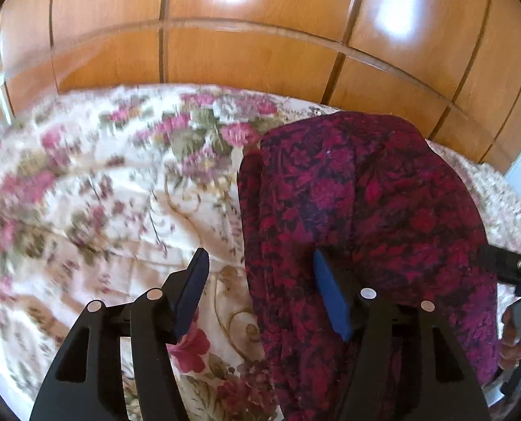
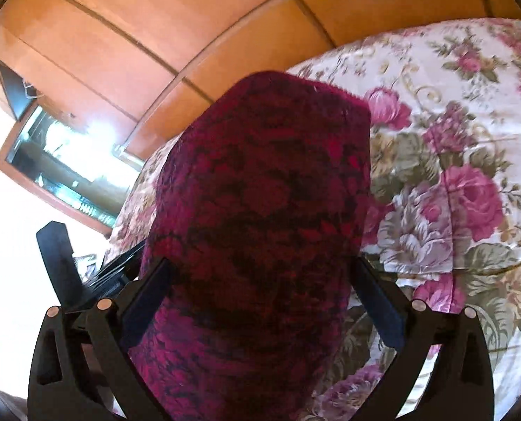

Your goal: Fold small clothes

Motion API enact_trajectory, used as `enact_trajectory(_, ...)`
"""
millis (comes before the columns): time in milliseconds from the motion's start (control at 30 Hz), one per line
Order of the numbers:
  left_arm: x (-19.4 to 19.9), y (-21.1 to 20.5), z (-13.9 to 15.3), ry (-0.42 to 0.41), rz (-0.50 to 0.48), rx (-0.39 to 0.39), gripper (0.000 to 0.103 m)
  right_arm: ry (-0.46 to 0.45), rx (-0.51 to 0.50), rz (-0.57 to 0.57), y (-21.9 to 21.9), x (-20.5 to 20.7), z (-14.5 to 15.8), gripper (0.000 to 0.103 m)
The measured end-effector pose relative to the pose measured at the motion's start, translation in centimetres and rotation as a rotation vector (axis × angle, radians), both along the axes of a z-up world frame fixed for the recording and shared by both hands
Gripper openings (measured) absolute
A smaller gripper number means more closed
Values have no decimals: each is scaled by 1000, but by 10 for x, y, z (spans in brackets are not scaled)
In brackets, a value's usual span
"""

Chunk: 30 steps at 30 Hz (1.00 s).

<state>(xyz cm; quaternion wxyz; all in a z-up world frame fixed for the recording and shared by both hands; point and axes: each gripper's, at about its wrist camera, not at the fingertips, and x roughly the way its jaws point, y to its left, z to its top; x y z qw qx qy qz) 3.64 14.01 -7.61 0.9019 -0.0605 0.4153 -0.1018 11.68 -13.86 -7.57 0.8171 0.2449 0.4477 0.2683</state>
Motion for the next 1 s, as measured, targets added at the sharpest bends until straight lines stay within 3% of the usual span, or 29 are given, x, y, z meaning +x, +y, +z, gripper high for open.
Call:
enact_trajectory(300,11,19,-19,39,-50,-125,61,62,153,144,3,19,-27,101)
enact_trajectory(500,13,43,-36,73,-31,-312,60,63,241,195,23,37,-31,101)
enact_trajectory(567,10,49,-41,78,-47,-442,44,58,242,181,24,36,-29,100)
enact_trajectory(633,6,49,-44,71,-52,-511,42,26,248,180,25,28,-20,86)
enact_trajectory(733,3,40,-38,51,-76,-572,33,-44,236,207,24,16,4,76)
enact_trajectory(933,33,-25,-6,40,-203,-528,33,-175,236,192,-10,2,47,75)
enact_trajectory(1000,52,-58,11,21,-266,-529,21,-220,235,156,-37,-1,59,75)
